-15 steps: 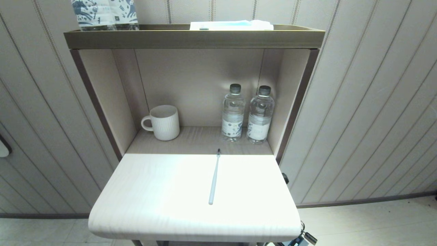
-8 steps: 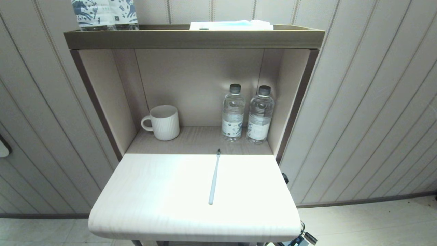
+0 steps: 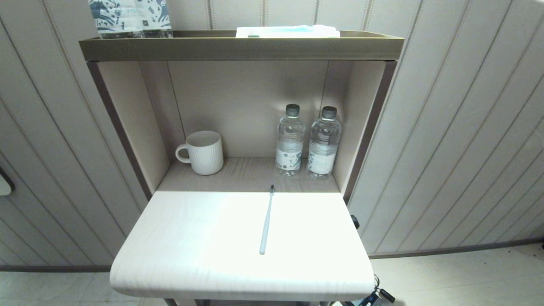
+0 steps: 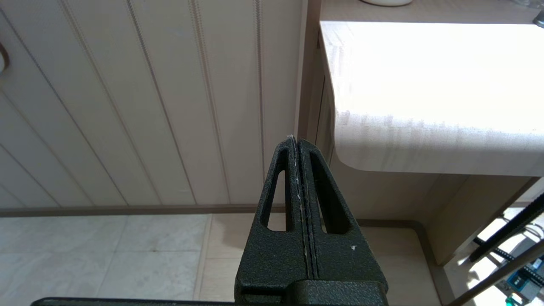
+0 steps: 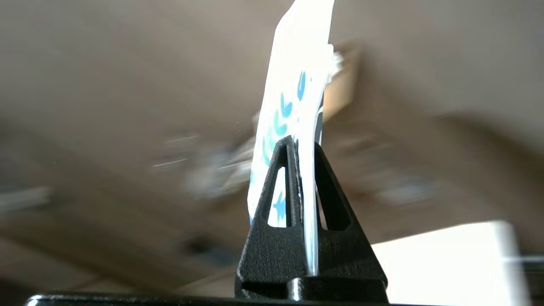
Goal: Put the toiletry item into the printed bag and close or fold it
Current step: Open the storage bag
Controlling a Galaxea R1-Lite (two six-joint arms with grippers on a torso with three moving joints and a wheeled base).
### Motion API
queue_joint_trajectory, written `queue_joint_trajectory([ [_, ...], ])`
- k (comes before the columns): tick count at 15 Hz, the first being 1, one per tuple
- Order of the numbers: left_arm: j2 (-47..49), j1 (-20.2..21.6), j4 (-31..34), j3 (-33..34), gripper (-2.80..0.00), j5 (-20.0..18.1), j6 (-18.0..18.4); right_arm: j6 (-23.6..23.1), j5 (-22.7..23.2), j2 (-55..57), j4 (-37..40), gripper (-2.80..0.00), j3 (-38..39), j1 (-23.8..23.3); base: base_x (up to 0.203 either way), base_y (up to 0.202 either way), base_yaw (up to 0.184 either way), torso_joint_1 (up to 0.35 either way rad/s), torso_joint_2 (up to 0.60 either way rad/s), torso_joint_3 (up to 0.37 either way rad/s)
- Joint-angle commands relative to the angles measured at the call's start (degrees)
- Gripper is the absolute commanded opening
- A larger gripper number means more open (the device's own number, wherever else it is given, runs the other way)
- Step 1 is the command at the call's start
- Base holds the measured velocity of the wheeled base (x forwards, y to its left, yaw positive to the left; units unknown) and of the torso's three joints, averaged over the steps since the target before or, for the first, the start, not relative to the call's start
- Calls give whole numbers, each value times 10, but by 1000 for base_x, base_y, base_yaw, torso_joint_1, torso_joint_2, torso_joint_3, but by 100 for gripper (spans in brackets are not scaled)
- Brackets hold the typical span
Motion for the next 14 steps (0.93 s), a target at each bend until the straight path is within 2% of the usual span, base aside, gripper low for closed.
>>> queue_joint_trajectory([
  [1,0,0,0,0,-280,0,1,-295,-221,12,-15,-280,84,31,0,0,0,0,0,0],
  [3,0,0,0,0,-280,0,1,-403,-205,14,-134,-280,226,39,0,0,0,0,0,0],
  [4,0,0,0,0,-280,0,1,-449,-177,15,-211,-280,280,44,0,0,0,0,0,0],
  [5,0,0,0,-1,-280,0,1,-476,-140,15,-251,-280,311,53,0,0,0,0,0,0],
  [7,0,0,0,0,-280,0,1,-471,-108,17,-250,-280,314,117,0,0,0,0,0,0],
  [11,0,0,0,0,-280,0,1,-415,-88,17,-190,-280,304,255,0,0,0,0,0,0],
  [14,0,0,0,-1,-280,0,1,-409,-81,-12,-154,-280,299,345,0,0,0,0,0,0],
])
